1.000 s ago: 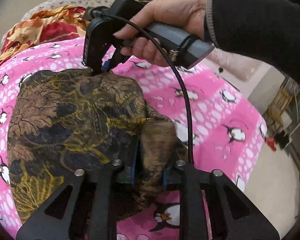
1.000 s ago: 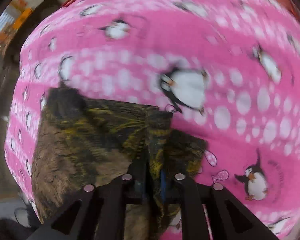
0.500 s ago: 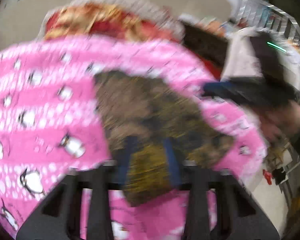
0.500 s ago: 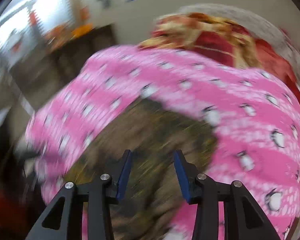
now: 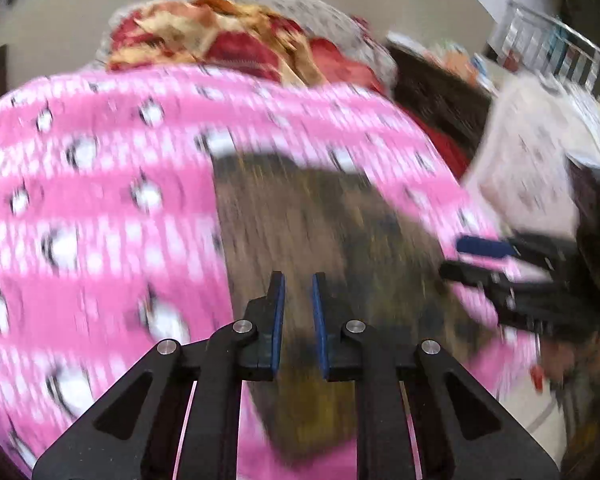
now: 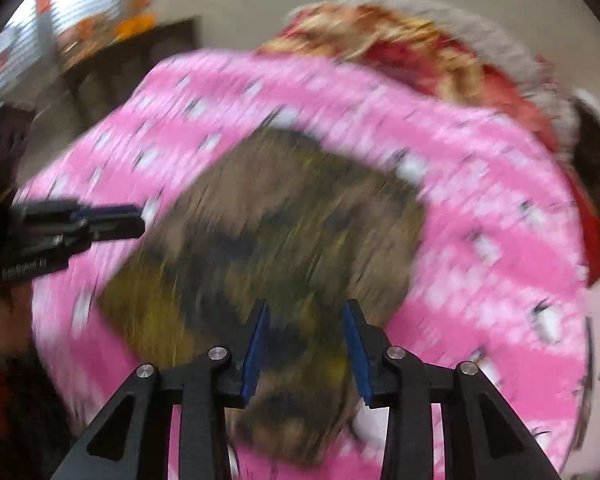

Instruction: Fold small clothes

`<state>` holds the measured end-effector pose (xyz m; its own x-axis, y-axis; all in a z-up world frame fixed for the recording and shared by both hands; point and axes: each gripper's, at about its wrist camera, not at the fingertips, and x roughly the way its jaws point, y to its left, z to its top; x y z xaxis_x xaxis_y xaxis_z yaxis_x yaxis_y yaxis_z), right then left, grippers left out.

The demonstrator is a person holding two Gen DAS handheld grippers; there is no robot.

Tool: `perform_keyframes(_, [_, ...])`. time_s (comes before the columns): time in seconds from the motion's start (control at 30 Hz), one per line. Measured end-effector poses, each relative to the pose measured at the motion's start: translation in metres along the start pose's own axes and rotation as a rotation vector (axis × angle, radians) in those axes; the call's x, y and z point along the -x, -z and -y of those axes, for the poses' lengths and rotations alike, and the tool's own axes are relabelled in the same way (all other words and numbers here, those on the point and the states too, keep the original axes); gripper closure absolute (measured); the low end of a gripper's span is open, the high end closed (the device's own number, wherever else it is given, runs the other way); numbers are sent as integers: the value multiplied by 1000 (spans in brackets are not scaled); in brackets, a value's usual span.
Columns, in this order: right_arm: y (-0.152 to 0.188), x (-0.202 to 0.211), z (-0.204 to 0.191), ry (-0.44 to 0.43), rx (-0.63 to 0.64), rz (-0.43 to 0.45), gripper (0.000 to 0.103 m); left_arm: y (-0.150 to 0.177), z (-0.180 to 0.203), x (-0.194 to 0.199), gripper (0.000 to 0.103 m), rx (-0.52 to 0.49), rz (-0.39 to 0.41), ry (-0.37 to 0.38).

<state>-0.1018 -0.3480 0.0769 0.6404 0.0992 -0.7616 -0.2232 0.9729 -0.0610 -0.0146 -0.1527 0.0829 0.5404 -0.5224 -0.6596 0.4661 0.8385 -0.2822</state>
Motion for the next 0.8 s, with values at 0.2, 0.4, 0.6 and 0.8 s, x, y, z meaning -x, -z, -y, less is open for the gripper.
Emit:
perform_keyframes(0.2, [-89,-45,18,301,-258,49,53,-77,-4,-82,91,142,-38,-74])
perform_keyframes(0.4, [-105,-128,60,184,-406,59,53,-85,-20,-148,86,181,-98,-176])
perform_keyframes(0.6, [-90,-163,84,67,-492,-29,45,-70,-36,-159,82,199,6,-109])
perform_keyframes(0.8, [-92,-166,84,70,-496,-21,41,-73,-42,-158,82,238,14,-75])
